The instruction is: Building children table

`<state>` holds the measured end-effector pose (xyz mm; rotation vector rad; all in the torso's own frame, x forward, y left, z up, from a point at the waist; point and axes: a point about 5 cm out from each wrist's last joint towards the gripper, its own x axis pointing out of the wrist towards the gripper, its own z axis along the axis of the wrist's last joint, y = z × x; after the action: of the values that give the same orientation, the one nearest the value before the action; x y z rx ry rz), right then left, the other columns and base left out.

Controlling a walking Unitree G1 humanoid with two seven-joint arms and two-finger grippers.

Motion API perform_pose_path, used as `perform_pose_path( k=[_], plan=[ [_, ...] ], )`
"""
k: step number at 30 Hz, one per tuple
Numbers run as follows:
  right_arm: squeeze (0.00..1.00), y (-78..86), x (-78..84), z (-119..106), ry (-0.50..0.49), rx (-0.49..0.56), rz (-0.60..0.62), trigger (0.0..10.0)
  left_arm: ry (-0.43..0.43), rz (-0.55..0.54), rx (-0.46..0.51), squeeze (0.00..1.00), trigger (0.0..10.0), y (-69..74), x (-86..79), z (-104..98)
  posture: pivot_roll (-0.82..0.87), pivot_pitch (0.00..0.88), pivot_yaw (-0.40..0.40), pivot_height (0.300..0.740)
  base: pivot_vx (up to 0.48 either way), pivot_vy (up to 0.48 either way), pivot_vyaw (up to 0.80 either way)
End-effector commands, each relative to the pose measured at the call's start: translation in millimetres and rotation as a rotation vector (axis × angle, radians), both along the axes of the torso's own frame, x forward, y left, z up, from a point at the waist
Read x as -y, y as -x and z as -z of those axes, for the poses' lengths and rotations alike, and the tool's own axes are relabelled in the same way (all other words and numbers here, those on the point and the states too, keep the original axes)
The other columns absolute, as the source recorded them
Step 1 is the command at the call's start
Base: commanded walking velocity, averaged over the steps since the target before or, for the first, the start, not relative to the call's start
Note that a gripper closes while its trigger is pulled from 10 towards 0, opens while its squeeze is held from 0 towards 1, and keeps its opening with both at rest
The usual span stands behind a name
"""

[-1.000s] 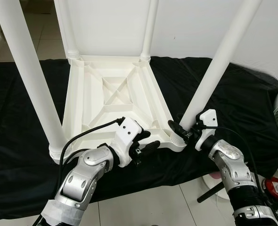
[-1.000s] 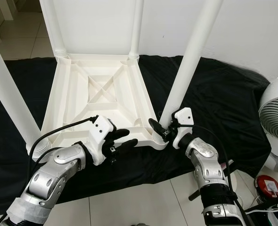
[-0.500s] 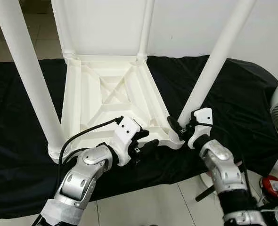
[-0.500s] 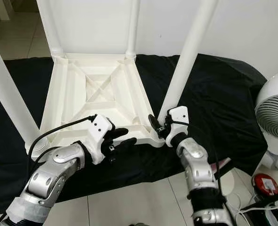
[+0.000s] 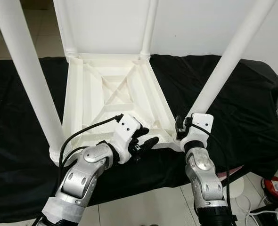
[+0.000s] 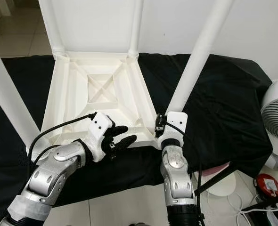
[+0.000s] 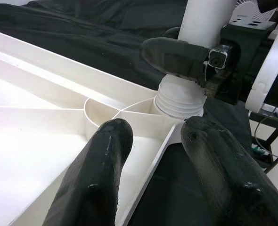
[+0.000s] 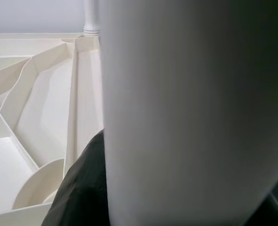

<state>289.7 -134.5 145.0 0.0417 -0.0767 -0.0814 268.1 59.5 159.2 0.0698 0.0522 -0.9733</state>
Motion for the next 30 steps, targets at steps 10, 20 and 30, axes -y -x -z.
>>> perform_pose_path(
  k=[10, 20, 30],
  plan=[
    [0.22, 8.7, 22.2, 9, -0.033, -0.003, -0.102, 10.0, -0.001, -0.004, -0.012, 0.0, 10.0, -4.6, 1.4, 1, 0.01, 0.058, -0.068, 0.74, 0.0, 0.0, 0.0],
    [0.0, 9.1, 44.0, 13, 0.052, -0.011, -0.369, 10.0, -0.001, 0.002, -0.013, 0.0, 10.0, -5.4, 2.6, 1, 0.0, 0.059, -0.061, 0.74, 0.0, 0.0, 0.0],
    [0.0, -6.2, 33.3, 12, 0.171, 0.003, -0.61, 4.1, -0.001, 0.008, -0.006, 0.0, 10.0, -7.6, 4.0, -1, 0.0, 0.053, -0.057, 0.74, 0.0, 0.0, 0.0]
  ],
)
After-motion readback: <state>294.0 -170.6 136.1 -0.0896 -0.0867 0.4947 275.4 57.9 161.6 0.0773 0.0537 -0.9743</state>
